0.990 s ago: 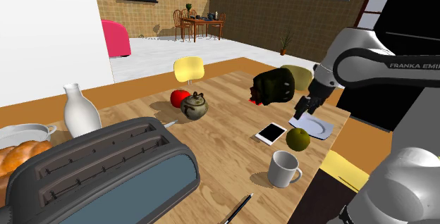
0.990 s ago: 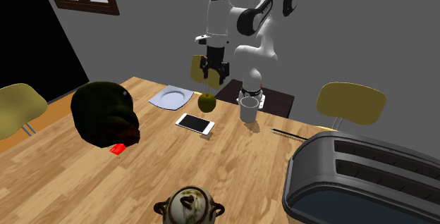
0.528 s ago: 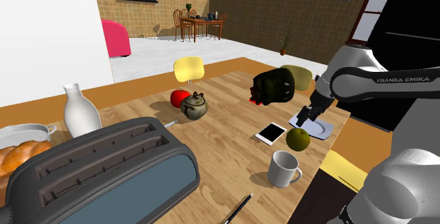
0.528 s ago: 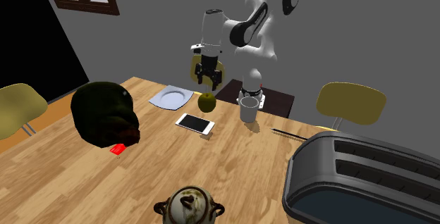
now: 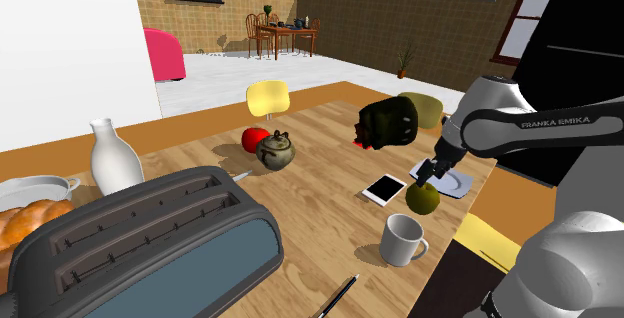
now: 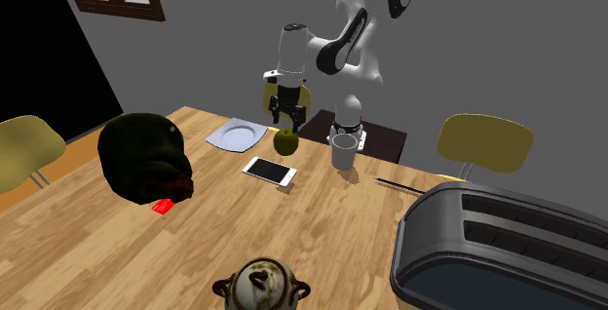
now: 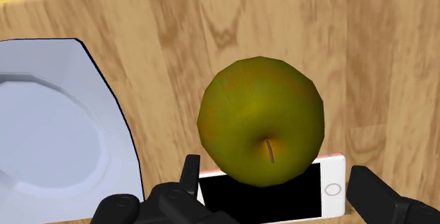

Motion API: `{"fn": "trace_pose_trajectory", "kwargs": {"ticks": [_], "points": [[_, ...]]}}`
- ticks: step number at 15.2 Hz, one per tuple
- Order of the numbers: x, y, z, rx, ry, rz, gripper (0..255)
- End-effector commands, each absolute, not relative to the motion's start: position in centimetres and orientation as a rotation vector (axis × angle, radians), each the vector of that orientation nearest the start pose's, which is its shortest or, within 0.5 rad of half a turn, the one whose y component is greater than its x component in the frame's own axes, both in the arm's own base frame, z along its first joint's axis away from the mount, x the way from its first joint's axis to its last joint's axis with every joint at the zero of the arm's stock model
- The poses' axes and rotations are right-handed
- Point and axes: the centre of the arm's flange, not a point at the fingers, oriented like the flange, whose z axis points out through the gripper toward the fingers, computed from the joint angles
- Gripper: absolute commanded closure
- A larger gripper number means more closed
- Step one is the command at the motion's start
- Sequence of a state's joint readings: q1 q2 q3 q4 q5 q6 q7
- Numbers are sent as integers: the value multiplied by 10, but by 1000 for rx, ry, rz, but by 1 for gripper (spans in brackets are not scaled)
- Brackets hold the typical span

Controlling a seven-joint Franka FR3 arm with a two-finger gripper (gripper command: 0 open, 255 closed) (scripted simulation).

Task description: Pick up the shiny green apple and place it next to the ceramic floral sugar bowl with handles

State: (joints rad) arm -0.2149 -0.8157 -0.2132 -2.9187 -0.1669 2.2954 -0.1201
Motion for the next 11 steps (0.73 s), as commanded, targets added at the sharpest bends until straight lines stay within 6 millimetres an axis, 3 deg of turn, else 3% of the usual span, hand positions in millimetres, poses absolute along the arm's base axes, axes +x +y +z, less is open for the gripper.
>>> {"fn": "trace_pose_trajectory", "kwargs": {"ticks": [1,4,5,11], "points": [[283,-121,393,-3144,248,-296,0],[283,-121,393,-3144,248,-296,0],[283,-121,393,-3144,248,-296,255],[283,-121,393,-3144,248,-296,255]]}}
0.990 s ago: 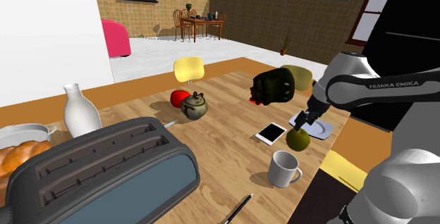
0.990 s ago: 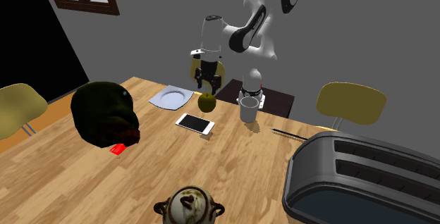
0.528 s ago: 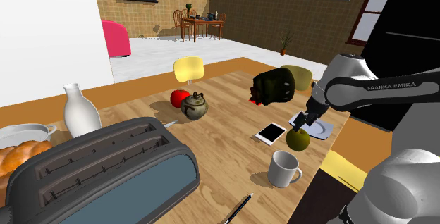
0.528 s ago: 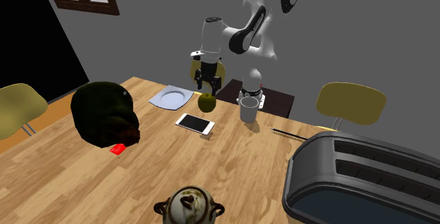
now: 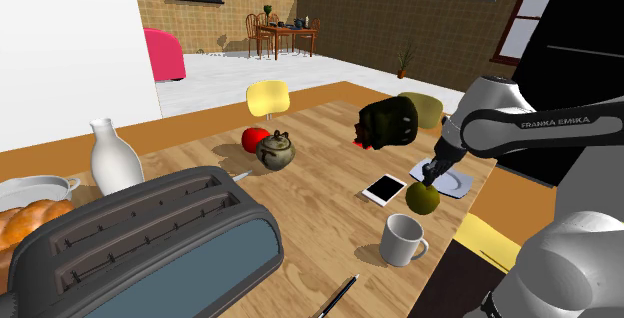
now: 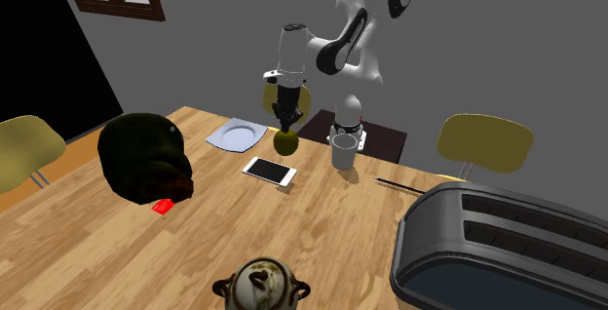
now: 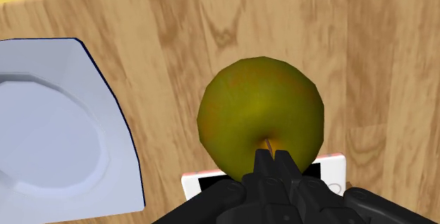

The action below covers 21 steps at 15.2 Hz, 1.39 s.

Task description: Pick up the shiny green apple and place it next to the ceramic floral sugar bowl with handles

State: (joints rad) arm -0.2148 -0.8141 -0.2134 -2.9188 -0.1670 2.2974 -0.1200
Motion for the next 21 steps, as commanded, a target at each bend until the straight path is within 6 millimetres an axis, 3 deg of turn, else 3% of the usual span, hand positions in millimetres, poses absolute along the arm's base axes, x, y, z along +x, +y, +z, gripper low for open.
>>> {"fn": "trace_pose_trajectory", "kwargs": {"ticks": [1,3,21], "points": [[283,-121,393,-3144,248,-296,255],[283,-121,393,-3144,248,-296,255],[283,-121,488,-3144,248,-296,255]]}}
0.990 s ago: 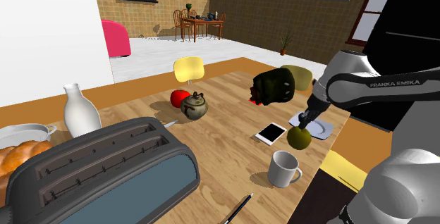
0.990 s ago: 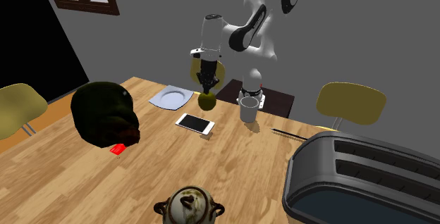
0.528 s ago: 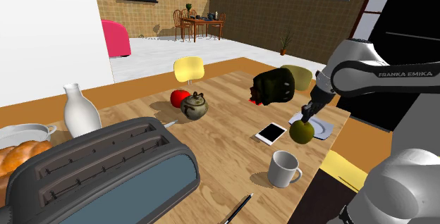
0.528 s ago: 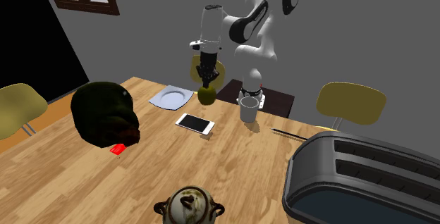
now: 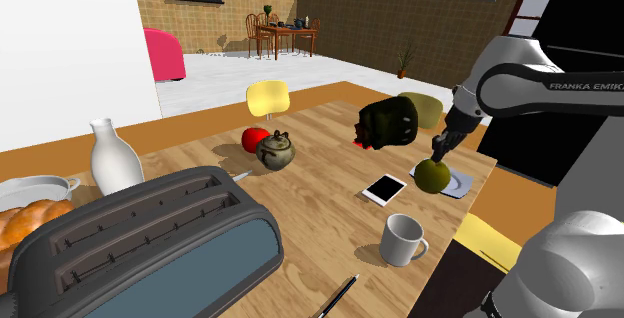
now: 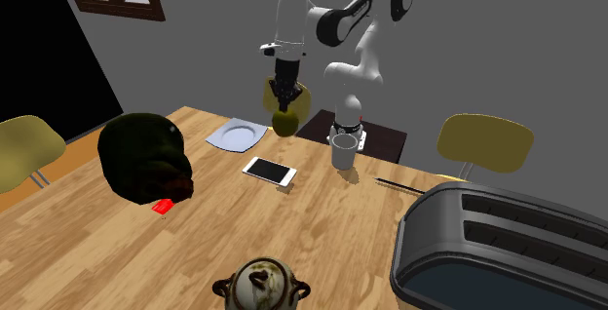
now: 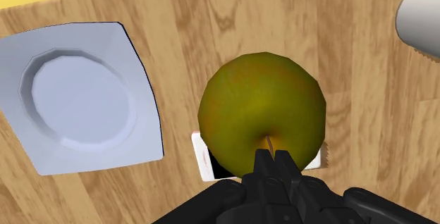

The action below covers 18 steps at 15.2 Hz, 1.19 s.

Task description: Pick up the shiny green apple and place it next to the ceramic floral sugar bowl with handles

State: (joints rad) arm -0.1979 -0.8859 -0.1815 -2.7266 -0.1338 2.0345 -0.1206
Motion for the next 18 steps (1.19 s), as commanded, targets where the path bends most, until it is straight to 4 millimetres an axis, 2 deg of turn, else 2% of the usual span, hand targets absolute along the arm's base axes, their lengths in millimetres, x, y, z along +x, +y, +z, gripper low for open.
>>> {"fn": "trace_pose_trajectory", "kwargs": {"ticks": [1,18], "points": [[283,-121,493,-3144,248,-296,255],[283,-121,583,-3144,248,-296,255]]}}
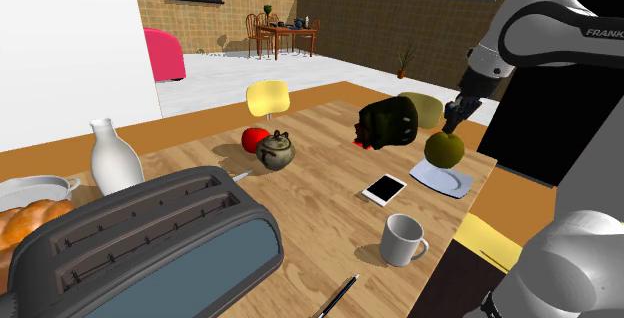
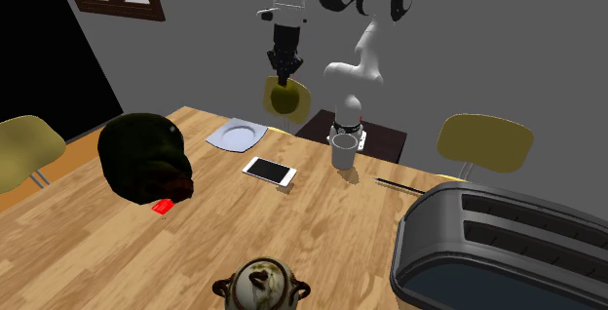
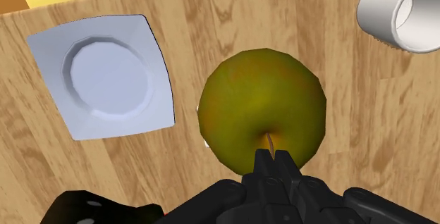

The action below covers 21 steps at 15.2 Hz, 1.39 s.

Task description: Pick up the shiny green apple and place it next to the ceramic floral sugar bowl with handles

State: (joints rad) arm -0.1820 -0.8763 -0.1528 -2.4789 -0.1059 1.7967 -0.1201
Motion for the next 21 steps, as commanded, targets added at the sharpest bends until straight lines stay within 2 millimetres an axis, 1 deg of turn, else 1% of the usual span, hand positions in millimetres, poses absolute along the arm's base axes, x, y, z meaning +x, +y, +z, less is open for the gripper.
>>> {"fn": "trace_pose_trajectory", "kwargs": {"ticks": [1,6,21], "points": [[283,-121,588,-3144,248,-296,255],[283,-121,613,-3144,248,-296,255],[423,19,613,-3144,248,-296,255]]}}
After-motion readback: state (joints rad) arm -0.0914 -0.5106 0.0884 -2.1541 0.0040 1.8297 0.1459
